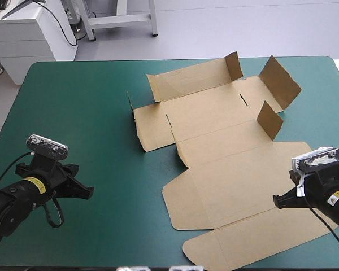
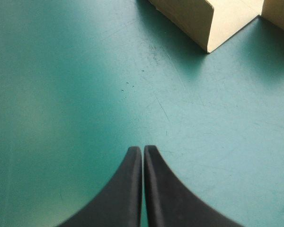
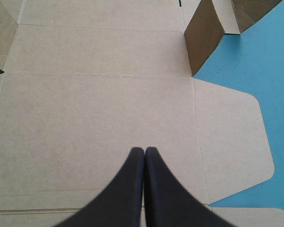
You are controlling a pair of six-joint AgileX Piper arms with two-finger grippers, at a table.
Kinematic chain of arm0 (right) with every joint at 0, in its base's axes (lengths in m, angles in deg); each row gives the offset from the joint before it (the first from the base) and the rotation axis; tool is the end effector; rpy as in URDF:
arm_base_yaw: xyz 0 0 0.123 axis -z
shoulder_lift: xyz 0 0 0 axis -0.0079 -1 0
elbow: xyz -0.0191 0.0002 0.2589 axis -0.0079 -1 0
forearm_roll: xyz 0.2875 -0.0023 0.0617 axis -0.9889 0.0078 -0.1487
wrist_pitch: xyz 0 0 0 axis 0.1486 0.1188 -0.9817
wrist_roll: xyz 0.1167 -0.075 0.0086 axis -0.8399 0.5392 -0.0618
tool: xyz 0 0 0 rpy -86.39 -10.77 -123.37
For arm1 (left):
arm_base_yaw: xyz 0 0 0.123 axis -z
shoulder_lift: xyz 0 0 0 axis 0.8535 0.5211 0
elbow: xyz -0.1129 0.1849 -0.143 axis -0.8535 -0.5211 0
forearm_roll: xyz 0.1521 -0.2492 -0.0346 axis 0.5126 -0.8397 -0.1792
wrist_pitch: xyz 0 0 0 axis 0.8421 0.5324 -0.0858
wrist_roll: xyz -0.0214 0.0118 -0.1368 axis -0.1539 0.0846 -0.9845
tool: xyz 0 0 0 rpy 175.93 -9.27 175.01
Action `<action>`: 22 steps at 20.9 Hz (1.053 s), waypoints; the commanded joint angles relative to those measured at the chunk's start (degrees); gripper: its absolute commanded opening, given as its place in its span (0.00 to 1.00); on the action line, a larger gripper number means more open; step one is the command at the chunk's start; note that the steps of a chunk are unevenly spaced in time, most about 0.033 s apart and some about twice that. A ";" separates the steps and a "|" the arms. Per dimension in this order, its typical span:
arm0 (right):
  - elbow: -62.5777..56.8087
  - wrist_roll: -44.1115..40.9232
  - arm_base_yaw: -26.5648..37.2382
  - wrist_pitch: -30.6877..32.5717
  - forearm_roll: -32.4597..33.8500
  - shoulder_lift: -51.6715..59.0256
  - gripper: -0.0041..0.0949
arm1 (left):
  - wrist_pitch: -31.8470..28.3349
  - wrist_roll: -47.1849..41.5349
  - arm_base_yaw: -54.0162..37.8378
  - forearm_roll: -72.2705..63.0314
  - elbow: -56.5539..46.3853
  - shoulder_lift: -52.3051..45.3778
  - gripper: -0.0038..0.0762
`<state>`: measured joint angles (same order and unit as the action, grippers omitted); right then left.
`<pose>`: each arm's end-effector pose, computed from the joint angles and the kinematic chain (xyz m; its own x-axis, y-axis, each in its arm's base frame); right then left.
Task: Fold the box
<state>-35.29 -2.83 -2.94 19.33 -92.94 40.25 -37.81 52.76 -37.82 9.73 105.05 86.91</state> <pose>0.2070 0.0277 0.3100 -0.5675 -0.2347 -0.7892 -0.2752 0.9575 -0.0868 0.2233 -0.0753 0.2954 -0.6177 0.2902 -0.7309 0.3431 0.9358 0.0817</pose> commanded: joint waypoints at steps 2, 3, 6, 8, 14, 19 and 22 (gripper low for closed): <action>1.78 -0.13 -0.26 -2.68 -0.19 -0.08 0.03 | -3.15 -0.43 0.19 -0.29 1.85 -0.17 0.04; 1.78 0.09 -0.26 -2.68 -0.19 -0.08 0.03 | -2.86 -0.43 0.19 -0.46 1.85 -0.17 0.04; 1.78 0.08 -0.26 -2.97 0.07 -0.08 0.03 | -2.76 -0.43 0.19 -0.68 1.85 -0.17 0.04; 1.78 0.08 -0.26 -3.85 -0.58 -0.08 0.03 | -2.76 -0.58 0.19 -2.00 1.85 -0.17 0.04; 1.78 0.08 -0.26 -4.67 -0.87 -0.18 0.03 | -2.96 -0.45 0.19 -2.85 1.85 -0.17 0.04; 1.88 0.08 -0.26 -7.51 -0.87 -0.94 0.03 | -2.96 -0.45 0.19 -2.85 1.85 -0.17 0.04; 4.65 0.08 -0.26 -7.28 -0.87 -5.46 0.03 | -2.96 -0.45 0.19 -2.74 1.85 -0.17 0.04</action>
<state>-34.28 -2.89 -2.94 15.73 -93.15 37.46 -37.67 52.76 -37.82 7.24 105.05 86.91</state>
